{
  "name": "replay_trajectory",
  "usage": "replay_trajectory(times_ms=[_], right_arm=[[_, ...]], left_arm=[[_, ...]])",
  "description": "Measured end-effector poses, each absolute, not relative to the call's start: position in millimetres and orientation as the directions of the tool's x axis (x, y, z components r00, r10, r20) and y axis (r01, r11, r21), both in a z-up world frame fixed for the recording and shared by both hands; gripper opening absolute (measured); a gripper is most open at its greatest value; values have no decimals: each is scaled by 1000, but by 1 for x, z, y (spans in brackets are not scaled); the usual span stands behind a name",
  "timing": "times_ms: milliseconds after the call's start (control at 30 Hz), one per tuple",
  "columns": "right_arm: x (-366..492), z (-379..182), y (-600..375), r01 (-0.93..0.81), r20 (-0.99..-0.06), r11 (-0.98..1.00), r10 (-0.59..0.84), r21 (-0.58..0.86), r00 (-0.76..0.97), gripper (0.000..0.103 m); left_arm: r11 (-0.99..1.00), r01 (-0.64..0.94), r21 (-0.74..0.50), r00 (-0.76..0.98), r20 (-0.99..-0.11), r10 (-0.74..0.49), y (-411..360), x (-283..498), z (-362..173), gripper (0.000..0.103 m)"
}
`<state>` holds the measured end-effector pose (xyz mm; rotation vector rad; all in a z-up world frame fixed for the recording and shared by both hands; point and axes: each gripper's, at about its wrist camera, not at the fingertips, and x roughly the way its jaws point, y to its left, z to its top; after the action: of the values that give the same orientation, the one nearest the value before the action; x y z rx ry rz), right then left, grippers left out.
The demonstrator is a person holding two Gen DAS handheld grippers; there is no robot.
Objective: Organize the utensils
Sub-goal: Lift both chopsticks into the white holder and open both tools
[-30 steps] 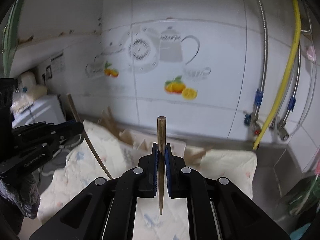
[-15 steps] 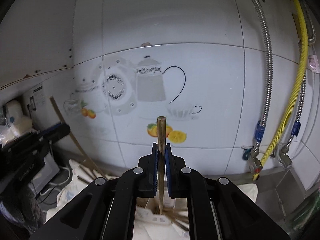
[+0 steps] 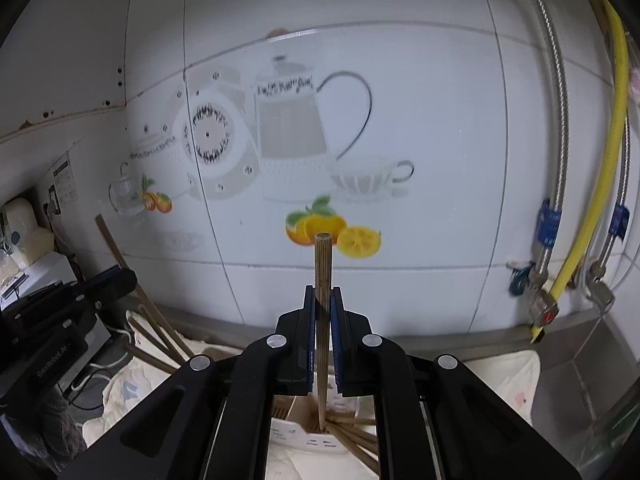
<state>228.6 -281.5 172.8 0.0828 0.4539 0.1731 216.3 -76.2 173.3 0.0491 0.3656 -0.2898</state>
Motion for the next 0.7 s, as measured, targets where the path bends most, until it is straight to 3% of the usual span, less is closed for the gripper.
replay_trajectory(times_ms=[700], right_arm=[[231, 140, -271, -151, -502, 982, 189, 117, 844, 8]], left_arm=[[958, 285, -6, 873, -411, -262, -71, 216, 157, 6]])
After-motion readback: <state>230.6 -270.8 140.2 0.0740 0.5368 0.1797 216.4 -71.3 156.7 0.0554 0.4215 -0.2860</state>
